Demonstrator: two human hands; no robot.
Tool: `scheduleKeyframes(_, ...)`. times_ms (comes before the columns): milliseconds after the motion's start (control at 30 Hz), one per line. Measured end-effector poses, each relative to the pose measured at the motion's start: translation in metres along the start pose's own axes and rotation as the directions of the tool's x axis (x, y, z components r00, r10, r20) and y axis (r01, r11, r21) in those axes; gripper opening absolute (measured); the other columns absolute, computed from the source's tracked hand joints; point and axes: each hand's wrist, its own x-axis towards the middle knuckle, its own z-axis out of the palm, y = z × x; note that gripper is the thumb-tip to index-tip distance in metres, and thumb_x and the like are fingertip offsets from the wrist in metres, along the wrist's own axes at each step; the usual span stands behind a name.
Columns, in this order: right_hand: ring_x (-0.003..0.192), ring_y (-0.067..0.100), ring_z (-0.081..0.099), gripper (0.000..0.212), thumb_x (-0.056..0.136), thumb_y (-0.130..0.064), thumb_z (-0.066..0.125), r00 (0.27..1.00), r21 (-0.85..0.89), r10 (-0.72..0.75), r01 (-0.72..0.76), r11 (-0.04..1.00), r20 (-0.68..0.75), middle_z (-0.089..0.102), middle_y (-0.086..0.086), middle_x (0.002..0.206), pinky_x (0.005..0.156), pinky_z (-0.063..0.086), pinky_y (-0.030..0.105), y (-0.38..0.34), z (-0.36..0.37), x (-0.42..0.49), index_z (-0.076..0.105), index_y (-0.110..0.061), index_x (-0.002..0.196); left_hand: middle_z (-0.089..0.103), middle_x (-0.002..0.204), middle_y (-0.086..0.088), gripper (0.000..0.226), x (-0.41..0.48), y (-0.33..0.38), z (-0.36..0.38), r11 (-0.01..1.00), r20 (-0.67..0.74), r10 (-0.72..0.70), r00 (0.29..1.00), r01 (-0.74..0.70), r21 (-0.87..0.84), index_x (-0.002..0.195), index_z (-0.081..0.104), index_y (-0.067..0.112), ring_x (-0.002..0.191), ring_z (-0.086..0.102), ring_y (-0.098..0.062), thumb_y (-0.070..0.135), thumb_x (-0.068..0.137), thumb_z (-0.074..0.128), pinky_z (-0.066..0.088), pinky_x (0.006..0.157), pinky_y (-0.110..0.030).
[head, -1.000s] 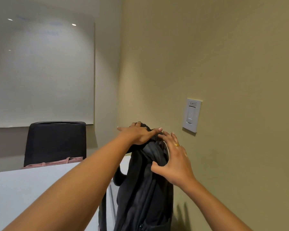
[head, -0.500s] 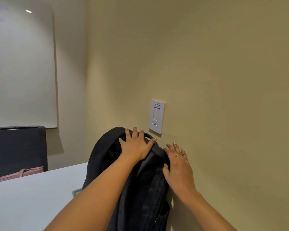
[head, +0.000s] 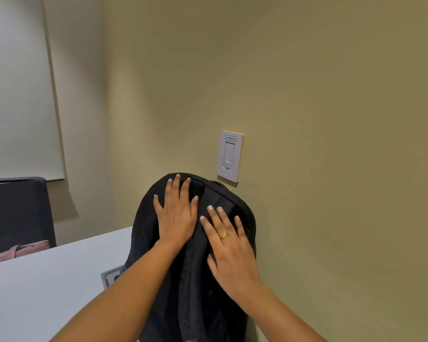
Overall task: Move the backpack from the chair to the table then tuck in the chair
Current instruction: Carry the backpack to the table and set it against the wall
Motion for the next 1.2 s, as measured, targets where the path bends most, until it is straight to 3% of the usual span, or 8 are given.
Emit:
scheduleKeyframes(233, 0.142, 0.031, 0.011, 0.052, 0.092, -0.018, 0.049, 0.867, -0.265, -0.296, 0.419, 0.868, 0.402, 0.025, 0.016, 0.151, 0.113, 0.001, 0.051, -0.019, -0.002, 0.044, 0.030, -0.009, 0.140, 0.023, 0.149, -0.020, 0.084, 0.002, -0.082, -0.018, 0.975, 0.277, -0.199, 0.940, 0.218, -0.041, 0.146, 0.006, 0.018, 0.132, 0.031, -0.039, 0.027, 0.084, 0.063, 0.036, 0.103, -0.055)
scheduleKeyframes(400, 0.132, 0.030, 0.034, 0.048, 0.088, -0.029, 0.059, 0.716, -0.220, -0.414, 0.612, 0.760, 0.562, 0.050, 0.012, 0.135, 0.110, 0.009, 0.061, -0.028, -0.001, 0.058, 0.045, -0.016, 0.132, 0.038, 0.129, -0.024, 0.089, 0.006, -0.098, -0.025, 0.948, 0.380, -0.191, 0.905, 0.271, -0.168, 0.145, 0.008, 0.025, 0.109, 0.049, -0.041, 0.025, 0.078, 0.067, 0.043, 0.092, -0.045)
scheduleKeyframes(600, 0.128, 0.020, 0.036, 0.051, 0.084, -0.044, 0.056, 0.842, 0.115, -0.406, 0.391, 0.913, 0.356, 0.050, 0.000, 0.133, 0.110, 0.011, 0.056, -0.031, -0.019, 0.066, 0.042, -0.031, 0.132, 0.039, 0.097, -0.007, 0.079, 0.013, -0.106, -0.057, 0.983, 0.248, -0.091, 0.965, 0.127, -0.132, 0.141, 0.026, 0.035, 0.094, 0.048, -0.031, 0.044, 0.070, 0.061, 0.045, 0.083, -0.038)
scheduleKeyframes(767, 0.125, 0.015, 0.041, 0.047, 0.083, -0.047, 0.056, 0.966, 0.381, -0.225, 0.163, 0.910, 0.125, 0.054, -0.008, 0.130, 0.110, 0.019, 0.052, -0.042, -0.030, 0.078, 0.045, -0.035, 0.127, 0.040, 0.091, -0.002, 0.074, 0.049, -0.110, -0.099, 1.000, 0.235, 0.015, 0.972, -0.018, 0.009, 0.133, 0.038, 0.040, 0.087, 0.045, -0.023, 0.053, 0.061, 0.047, 0.044, 0.078, -0.038)
scheduleKeyframes(900, 0.131, 0.020, 0.032, 0.056, 0.083, -0.046, 0.057, 0.891, 0.071, -0.359, 0.354, 0.933, 0.277, 0.047, 0.001, 0.135, 0.111, 0.005, 0.056, -0.039, -0.008, 0.061, 0.039, -0.028, 0.133, 0.045, 0.099, -0.005, 0.074, 0.043, -0.114, -0.099, 1.000, 0.322, 0.004, 0.947, -0.012, 0.022, 0.139, 0.030, 0.035, 0.097, 0.047, -0.026, 0.050, 0.070, 0.052, 0.044, 0.081, -0.038)
scheduleKeyframes(967, 0.136, 0.025, 0.023, 0.066, 0.081, -0.046, 0.061, 0.846, -0.091, -0.363, 0.428, 0.899, 0.391, 0.041, 0.007, 0.140, 0.111, -0.006, 0.055, -0.032, 0.008, 0.047, 0.035, -0.020, 0.136, 0.046, 0.121, -0.015, 0.079, 0.020, -0.116, -0.081, 0.998, 0.379, -0.021, 0.925, 0.042, -0.049, 0.145, 0.019, 0.029, 0.112, 0.048, -0.035, 0.040, 0.079, 0.061, 0.043, 0.092, -0.042)
scheduleKeyframes(1067, 0.142, 0.031, 0.006, 0.084, 0.077, -0.053, 0.063, 0.806, -0.238, -0.283, 0.455, 0.858, 0.519, 0.025, 0.013, 0.151, 0.107, -0.016, 0.058, -0.022, 0.022, 0.033, 0.026, -0.015, 0.141, 0.020, 0.151, -0.019, 0.097, -0.020, -0.117, -0.049, 0.984, 0.539, -0.020, 0.842, 0.113, -0.140, 0.147, -0.005, 0.021, 0.135, 0.030, -0.034, 0.032, 0.081, 0.065, 0.027, 0.110, -0.039)
scheduleKeyframes(1200, 0.142, 0.031, -0.007, 0.082, 0.081, -0.064, 0.048, 0.818, -0.286, -0.219, 0.417, 0.863, 0.531, 0.014, 0.011, 0.155, 0.102, -0.022, 0.058, -0.018, 0.030, 0.028, 0.021, -0.018, 0.144, -0.022, 0.154, -0.012, 0.107, -0.058, -0.109, -0.011, 0.974, 0.705, -0.076, 0.705, 0.203, -0.098, 0.141, -0.024, 0.022, 0.143, 0.008, -0.031, 0.043, 0.082, 0.063, 0.019, 0.115, -0.041)
